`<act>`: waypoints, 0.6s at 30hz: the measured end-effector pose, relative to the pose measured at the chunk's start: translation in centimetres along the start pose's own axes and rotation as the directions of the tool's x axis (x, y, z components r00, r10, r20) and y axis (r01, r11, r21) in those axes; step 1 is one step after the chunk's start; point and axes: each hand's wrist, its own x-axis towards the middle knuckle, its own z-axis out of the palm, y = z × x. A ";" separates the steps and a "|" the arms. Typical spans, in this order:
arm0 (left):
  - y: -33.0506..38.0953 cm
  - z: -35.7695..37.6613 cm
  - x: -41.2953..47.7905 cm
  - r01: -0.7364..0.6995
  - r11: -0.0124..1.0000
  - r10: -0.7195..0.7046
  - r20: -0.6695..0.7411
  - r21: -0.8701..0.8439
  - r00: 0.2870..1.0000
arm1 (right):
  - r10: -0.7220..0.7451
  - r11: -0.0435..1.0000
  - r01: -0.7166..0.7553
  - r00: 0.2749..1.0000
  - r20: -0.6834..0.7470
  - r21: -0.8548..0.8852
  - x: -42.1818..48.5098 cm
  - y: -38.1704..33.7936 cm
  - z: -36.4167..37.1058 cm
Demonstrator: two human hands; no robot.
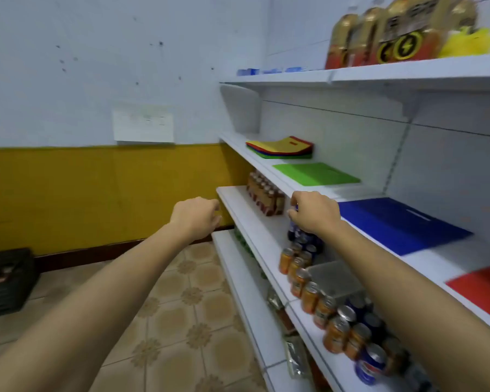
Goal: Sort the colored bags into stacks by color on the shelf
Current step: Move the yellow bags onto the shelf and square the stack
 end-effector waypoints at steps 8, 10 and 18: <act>-10.7 2.0 3.2 0.132 0.989 -0.134 0.028 0.060 0.991 | -0.140 0.990 0.140 0.990 0.034 0.014 9.2 -9.4 4.9; -12.0 2.6 4.2 0.132 0.989 -0.135 0.029 0.067 0.990 | -0.163 0.986 0.163 0.986 0.036 0.022 11.1 -10.9 6.1; -15.7 5.8 11.4 0.185 0.983 -0.185 0.038 0.008 0.982 | -0.237 0.970 0.234 0.971 0.032 0.069 20.2 -14.4 11.5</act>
